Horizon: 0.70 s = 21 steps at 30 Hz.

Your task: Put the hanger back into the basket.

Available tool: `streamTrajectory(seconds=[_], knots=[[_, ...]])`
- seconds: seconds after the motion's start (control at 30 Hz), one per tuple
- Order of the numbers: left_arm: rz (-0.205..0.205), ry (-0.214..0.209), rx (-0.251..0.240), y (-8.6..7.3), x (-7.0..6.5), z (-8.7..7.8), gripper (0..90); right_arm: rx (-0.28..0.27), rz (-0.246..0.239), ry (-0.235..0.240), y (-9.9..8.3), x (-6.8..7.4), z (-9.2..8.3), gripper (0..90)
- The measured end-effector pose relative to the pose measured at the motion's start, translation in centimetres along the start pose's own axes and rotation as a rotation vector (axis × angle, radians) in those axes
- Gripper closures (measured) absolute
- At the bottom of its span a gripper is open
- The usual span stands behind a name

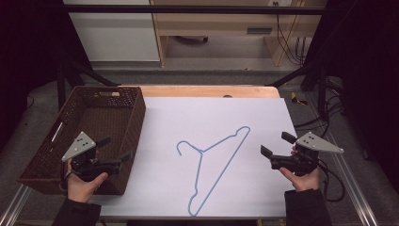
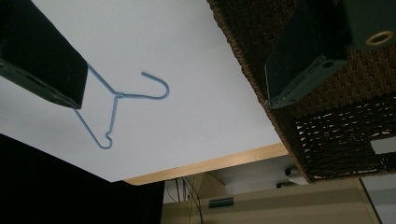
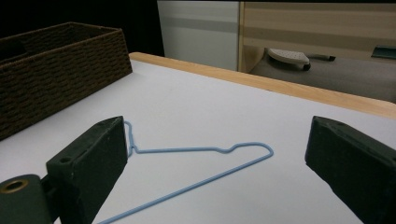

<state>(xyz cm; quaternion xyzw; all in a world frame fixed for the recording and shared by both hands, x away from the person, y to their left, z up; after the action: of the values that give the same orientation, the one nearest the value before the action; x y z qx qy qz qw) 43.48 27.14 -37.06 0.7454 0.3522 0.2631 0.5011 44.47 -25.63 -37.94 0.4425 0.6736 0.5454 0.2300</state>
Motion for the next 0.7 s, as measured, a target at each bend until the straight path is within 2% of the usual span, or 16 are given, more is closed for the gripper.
streamTrajectory(seconds=[0.27,0.7], knots=[[0.0,-0.001,-0.001,0.1,-0.1,-0.1,5.6,0.025,0.002,-0.006,-0.1,0.4,0.4,7.0],[0.026,-0.013,0.008,0.3,-0.7,0.1,5.9,0.081,-0.058,0.006,-0.1,2.2,1.9,9.3]])
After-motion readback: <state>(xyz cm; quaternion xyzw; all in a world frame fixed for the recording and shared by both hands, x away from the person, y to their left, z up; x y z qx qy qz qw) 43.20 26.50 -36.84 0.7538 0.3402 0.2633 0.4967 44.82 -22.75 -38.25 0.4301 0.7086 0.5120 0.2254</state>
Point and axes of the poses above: each handheld gripper's, and its own axes: z roughly forward along the jaws, y roughly out of its top, x roughly to its left, the point moved 3 cm from there along z, roughly forward along the jaws, and after that the axes turned 6 degrees about z, right-handed, at the moved point
